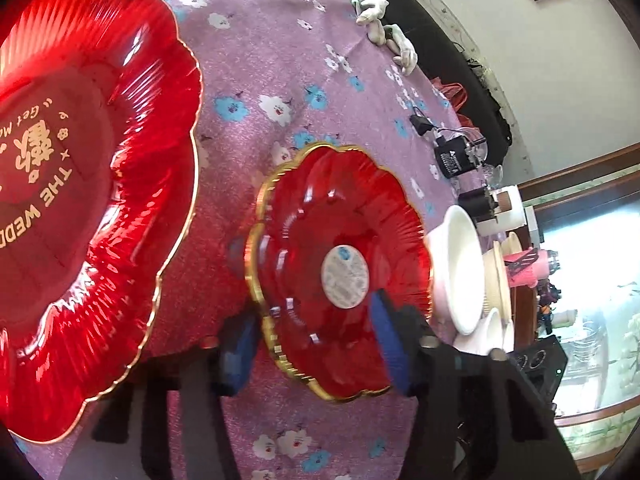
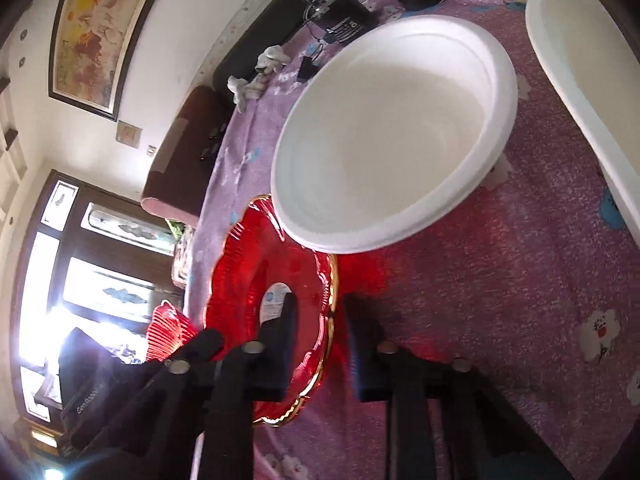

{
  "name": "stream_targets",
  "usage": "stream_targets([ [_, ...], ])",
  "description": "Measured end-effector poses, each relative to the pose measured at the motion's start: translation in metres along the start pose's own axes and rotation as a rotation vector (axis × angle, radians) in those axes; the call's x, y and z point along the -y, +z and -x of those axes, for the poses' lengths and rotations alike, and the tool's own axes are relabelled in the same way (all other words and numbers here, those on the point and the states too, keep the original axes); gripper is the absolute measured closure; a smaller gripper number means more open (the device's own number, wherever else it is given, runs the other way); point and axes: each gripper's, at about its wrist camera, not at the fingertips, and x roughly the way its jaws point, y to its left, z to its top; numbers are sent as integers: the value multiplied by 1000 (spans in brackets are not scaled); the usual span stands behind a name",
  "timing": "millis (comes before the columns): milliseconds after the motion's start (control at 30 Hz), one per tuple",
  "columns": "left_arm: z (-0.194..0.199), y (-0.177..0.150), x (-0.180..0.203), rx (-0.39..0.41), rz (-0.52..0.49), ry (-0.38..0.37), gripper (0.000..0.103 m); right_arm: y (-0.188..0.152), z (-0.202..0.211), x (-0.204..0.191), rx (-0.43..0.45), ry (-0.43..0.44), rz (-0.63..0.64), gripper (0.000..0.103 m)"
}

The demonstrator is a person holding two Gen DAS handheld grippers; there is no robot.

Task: Organize plates and bowls
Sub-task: 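Reach both grippers to the small red gold-rimmed plate and close on its rim, then lift the small red plate with both grippers onto the large red wedding plate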

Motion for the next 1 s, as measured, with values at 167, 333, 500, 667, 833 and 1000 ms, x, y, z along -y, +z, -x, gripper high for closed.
stream_targets([
  [167, -1, 1, -7, 14, 1, 48, 88, 0, 1, 1, 11, -25, 17, 91],
  [333, 0, -2, -9, 43, 0, 79, 96, 0, 1, -2, 19, -39, 41, 91],
  [500, 2, -7, -3, 73, -26, 120, 96, 0, 0, -2, 20, -38, 43, 91],
  [667, 4, -10, -4, 69, -18, 129, 95, -5, 4, -1, 11, -36, 38, 91],
  [833, 6, -17, -4, 78, -29, 144, 95, -9, 6, -1, 6, -35, 32, 91],
  [1000, 8, -27, 1, 100, -58, 176, 94, -12, 9, 1, 4, -33, 23, 92],
])
